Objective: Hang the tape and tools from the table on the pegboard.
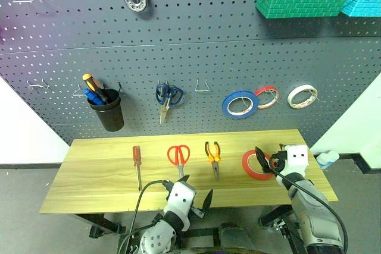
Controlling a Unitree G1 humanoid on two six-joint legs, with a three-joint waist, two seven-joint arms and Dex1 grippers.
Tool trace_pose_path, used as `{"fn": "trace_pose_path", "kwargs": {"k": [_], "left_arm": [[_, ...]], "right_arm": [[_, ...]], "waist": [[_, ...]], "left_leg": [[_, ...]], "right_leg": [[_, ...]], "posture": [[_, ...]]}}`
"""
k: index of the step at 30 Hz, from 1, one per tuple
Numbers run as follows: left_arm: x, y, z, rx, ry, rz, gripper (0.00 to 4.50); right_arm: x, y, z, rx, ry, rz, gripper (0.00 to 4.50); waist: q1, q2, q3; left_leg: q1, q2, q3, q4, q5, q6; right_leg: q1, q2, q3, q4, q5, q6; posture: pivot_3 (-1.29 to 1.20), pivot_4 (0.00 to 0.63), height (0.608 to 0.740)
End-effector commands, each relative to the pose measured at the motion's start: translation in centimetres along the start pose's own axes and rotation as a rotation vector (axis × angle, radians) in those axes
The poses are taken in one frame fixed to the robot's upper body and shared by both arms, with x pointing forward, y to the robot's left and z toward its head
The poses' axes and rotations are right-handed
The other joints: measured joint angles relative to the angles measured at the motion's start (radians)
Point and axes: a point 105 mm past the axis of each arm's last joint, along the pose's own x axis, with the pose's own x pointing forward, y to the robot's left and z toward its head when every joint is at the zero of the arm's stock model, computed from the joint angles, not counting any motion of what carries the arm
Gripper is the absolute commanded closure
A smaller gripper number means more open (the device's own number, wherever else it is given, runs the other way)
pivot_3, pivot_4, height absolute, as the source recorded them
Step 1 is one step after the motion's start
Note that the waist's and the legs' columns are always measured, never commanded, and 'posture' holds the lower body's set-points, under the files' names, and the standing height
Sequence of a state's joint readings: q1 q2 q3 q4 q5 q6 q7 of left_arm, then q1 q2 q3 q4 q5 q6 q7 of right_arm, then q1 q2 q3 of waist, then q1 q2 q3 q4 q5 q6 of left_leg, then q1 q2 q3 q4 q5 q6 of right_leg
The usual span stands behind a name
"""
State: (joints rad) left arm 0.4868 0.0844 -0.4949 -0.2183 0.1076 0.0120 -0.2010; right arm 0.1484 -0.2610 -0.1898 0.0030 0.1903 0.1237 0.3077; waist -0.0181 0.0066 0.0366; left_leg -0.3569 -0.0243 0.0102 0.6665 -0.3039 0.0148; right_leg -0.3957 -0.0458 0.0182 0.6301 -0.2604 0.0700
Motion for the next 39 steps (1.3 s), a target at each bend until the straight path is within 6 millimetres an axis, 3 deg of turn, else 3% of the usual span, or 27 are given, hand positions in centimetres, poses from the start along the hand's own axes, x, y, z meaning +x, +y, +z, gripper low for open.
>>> {"fn": "trace_pose_path", "kwargs": {"k": [1, 9, 39], "left_arm": [[0.5, -6.3, 5.4, -0.08, -0.182, -0.162, 0.08], [0.4, -7.5, 5.9, -0.11, -0.196, -0.187, 0.08], [0.1, -7.3, 6.2, -0.098, -0.201, -0.18, 0.08]], "right_arm": [[0.3, 0.5, 2.0, -0.017, -0.07, 0.018, 0.0], [0.2, 0.6, 2.0, -0.013, -0.069, 0.02, 0.0], [-0.2, 0.8, 2.1, -0.014, -0.07, 0.024, 0.0]], "waist": [[0.001, 0.0, 0.0], [0.002, 0.001, 0.0], [0.001, 0.003, 0.005]], "left_leg": [[0.0, 0.0, 0.0, 0.0, 0.0, 0.0], [0.0, 0.0, 0.0, -0.001, 0.0, 0.0], [-0.002, 0.0, 0.0, -0.002, -0.001, 0.0]], "right_leg": [[0.0, 0.0, 0.0, 0.0, 0.0, 0.0], [-0.001, 0.0, 0.0, 0.0, 0.0, 0.0], [-0.002, -0.001, 0.0, -0.002, -0.001, 0.001]], "posture": [[-0.03, 0.0, 0.736], [-0.03, 0.0, 0.736], [-0.03, 0.0, 0.736]]}}
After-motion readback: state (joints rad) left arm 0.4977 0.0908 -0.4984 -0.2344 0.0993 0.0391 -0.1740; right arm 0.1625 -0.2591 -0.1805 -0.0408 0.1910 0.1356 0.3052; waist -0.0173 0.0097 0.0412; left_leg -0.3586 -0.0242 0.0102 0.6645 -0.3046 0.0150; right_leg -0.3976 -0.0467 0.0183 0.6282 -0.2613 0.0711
